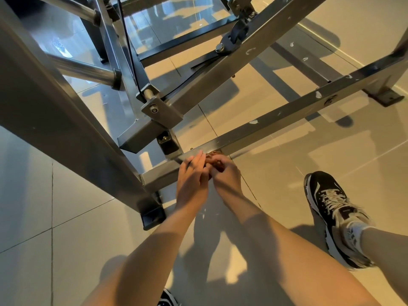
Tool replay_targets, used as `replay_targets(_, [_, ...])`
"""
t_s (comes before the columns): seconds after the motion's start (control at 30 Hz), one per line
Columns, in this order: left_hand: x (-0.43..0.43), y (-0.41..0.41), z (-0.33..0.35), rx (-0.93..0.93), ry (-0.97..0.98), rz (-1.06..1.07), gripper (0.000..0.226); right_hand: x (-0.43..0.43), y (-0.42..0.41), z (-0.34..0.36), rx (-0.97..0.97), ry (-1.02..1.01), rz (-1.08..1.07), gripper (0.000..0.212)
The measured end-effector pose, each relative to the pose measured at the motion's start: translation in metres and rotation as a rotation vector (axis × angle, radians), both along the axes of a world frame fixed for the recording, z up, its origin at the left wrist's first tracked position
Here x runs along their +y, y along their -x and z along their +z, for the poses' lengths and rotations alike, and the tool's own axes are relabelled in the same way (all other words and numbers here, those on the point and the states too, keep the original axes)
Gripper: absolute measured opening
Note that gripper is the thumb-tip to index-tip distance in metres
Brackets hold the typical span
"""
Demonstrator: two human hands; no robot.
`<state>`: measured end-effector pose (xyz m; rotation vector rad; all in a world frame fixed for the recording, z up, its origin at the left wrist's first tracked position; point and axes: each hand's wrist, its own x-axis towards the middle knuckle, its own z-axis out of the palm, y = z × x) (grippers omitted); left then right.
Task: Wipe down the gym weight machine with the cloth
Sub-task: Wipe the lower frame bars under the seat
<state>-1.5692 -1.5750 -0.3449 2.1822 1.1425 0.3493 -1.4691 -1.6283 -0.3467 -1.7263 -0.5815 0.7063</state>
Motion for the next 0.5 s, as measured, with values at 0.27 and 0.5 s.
replay_targets(0.27, [0.003,0.008,0.018,0.032,-0.088,-0.12,0.046,-0.005,-0.04,0.007,0.278,-0.185,-0.409,0.013])
replay_targets(0.5, [0.007,0.005,0.003,0.041,-0.08,-0.091,0.05,0.005,0.003,-0.004,0.149,-0.031,-0.067,0.017])
